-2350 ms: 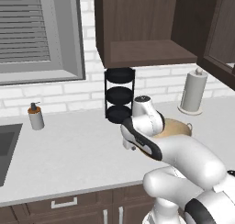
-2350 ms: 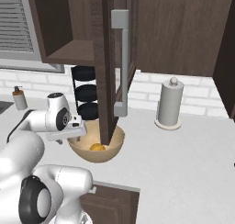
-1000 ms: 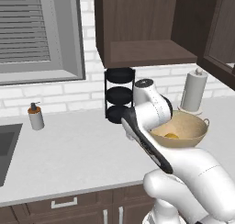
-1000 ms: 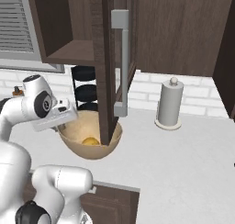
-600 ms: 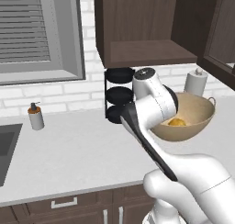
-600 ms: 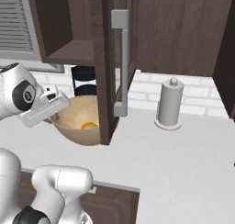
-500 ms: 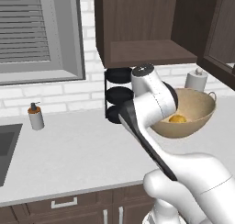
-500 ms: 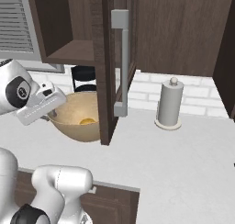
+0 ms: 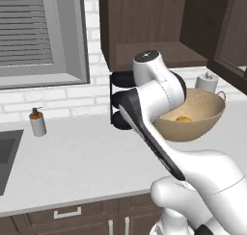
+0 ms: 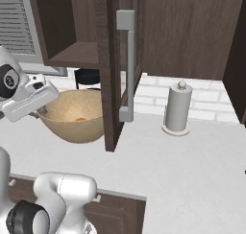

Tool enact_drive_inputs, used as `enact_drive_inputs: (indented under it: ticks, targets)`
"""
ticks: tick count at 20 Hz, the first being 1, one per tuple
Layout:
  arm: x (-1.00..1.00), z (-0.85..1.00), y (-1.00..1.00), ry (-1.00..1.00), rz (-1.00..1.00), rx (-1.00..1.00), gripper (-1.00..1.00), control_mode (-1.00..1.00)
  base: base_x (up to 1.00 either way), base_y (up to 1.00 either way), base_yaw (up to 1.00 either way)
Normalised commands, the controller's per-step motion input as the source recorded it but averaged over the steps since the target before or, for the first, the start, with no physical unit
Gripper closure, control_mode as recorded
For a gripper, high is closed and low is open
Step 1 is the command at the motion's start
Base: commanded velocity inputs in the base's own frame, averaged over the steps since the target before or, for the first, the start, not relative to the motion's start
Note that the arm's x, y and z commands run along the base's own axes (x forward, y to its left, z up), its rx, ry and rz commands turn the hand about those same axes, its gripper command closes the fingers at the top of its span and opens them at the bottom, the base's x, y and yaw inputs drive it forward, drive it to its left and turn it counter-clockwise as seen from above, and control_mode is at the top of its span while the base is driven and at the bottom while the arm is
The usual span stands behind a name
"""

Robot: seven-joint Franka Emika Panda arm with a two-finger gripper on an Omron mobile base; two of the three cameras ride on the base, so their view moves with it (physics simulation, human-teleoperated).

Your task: Open the cabinet, pick up the bread from the cabinet and place it in the basket. Then move the basket to the dining counter.

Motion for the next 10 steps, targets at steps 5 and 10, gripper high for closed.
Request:
enact_drive_inputs:
  ticks: [5,10]
  targets:
    - [-0.19,0.22,0.2,-0.06,0.0,0.07,1.0,-1.0,0.0,0.0,0.0]
    - [-0.32,-0.07,0.05,-0.01,-0.01,0.01,1.0,-1.0,0.0,0.0,0.0]
